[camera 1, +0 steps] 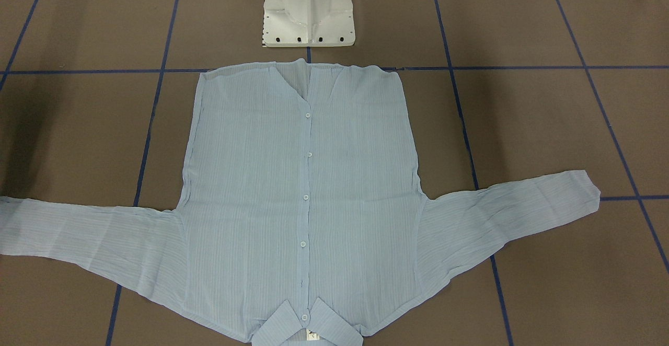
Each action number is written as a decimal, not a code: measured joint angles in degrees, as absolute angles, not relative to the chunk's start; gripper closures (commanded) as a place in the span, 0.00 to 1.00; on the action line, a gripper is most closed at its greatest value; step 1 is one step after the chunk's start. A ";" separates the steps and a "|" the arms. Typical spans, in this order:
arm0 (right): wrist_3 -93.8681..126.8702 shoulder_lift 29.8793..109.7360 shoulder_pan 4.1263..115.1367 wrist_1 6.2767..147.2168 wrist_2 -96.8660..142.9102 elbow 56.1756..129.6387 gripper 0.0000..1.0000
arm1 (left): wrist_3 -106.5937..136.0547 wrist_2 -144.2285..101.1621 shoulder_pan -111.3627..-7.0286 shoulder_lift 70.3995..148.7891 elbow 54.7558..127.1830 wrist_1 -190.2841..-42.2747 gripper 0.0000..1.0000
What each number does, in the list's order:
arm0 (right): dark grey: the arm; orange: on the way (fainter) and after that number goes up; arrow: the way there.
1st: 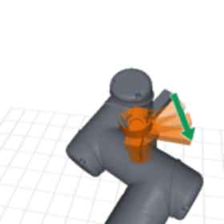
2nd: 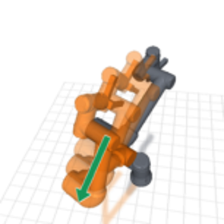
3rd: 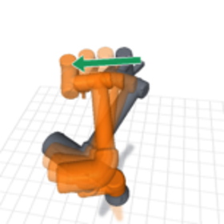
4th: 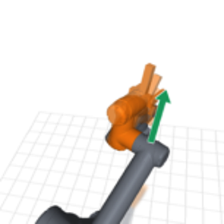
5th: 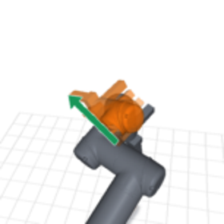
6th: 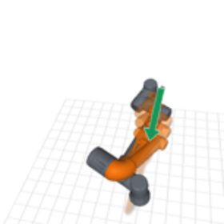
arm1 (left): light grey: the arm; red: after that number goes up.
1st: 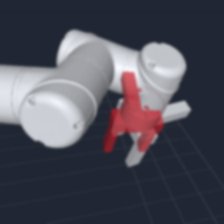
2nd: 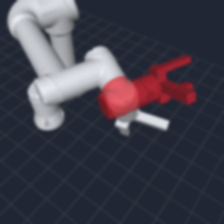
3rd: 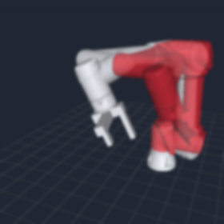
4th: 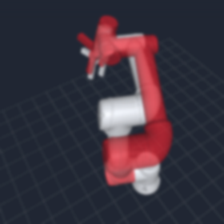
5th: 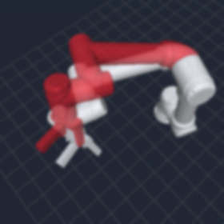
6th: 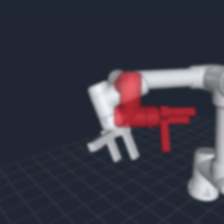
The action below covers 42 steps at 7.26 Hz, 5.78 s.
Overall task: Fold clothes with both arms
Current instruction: 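Grasp the sleeve cuff with the right gripper and lift it, then carry the sleeve across the shirt body toward the other sleeve, then release the sleeve on the shirt and raise the right gripper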
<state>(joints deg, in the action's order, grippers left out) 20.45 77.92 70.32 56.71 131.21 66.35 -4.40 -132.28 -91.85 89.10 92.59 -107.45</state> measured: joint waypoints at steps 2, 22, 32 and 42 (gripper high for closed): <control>21.57 77.70 71.55 56.85 133.14 68.89 1.00 | -4.37 -132.28 -91.85 89.16 92.50 -107.46 0.01; 59.61 22.77 32.96 57.73 100.85 51.76 0.00 | -4.15 -132.10 -91.95 89.73 89.60 -107.40 0.01; 55.90 44.45 42.01 87.50 110.33 88.74 0.00 | 36.14 -125.02 -73.41 87.29 84.12 -137.90 0.01; 45.62 54.82 48.26 94.93 116.27 100.34 0.00 | 38.26 -121.52 -64.26 98.47 67.18 -146.68 0.38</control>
